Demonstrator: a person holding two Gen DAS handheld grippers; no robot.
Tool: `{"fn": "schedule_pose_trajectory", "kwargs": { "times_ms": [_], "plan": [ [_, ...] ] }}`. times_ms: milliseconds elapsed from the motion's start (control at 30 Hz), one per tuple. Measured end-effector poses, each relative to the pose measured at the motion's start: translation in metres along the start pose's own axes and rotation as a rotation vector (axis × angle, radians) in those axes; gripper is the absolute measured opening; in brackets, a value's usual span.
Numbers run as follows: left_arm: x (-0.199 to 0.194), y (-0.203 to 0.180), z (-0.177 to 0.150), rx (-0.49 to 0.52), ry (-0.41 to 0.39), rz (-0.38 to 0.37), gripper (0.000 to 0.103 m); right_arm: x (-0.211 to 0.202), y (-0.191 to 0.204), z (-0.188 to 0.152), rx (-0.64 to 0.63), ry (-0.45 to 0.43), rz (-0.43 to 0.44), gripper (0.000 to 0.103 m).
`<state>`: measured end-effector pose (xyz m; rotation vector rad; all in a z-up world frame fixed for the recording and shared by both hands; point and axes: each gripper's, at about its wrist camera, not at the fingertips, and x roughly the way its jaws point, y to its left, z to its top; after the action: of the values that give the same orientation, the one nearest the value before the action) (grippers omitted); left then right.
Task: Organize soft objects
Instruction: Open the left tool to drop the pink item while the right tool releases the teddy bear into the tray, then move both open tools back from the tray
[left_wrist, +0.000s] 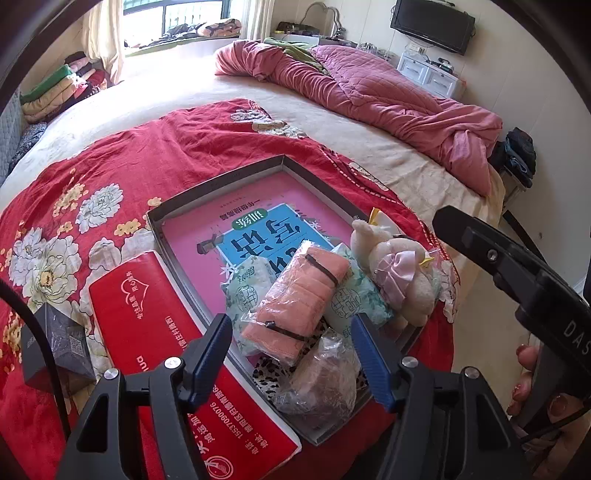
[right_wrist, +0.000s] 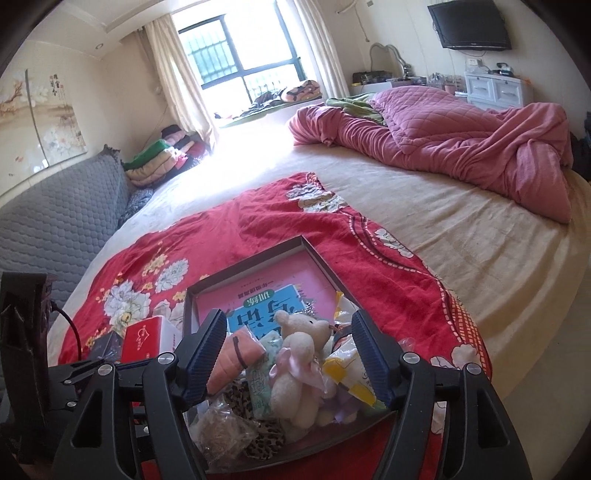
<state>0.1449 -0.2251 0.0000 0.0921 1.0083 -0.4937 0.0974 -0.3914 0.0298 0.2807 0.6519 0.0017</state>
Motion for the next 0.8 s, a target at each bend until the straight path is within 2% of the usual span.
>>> {"fn": "schedule_pose_trajectory", "kwargs": {
  "times_ms": [167, 233, 533, 800],
  "plan": [
    [-0.016, 0.002, -0.004, 0.003, -0.029, 0.006, 0.073, -0.01, 0.009, -0.003, -0.029, -0.004, -0.031, 0.076],
    [-0.021, 0.002, -0.007, 0.011, -0.033, 0.016, 0.078, -0.015, 0.011, -0.004, -0.032, -0.007, -0.039, 0.077],
    [-0.043, 0.009, -0.021, -0.001, -0.065, 0.038, 0.085, -0.036, 0.029, -0.01, -0.049, -0.027, -0.064, 0.077],
    [-0.058, 0.019, -0.029, -0.03, -0.093, 0.067, 0.086, -0.049, 0.048, -0.015, -0.069, -0.03, -0.062, 0.077]
  ]
}}
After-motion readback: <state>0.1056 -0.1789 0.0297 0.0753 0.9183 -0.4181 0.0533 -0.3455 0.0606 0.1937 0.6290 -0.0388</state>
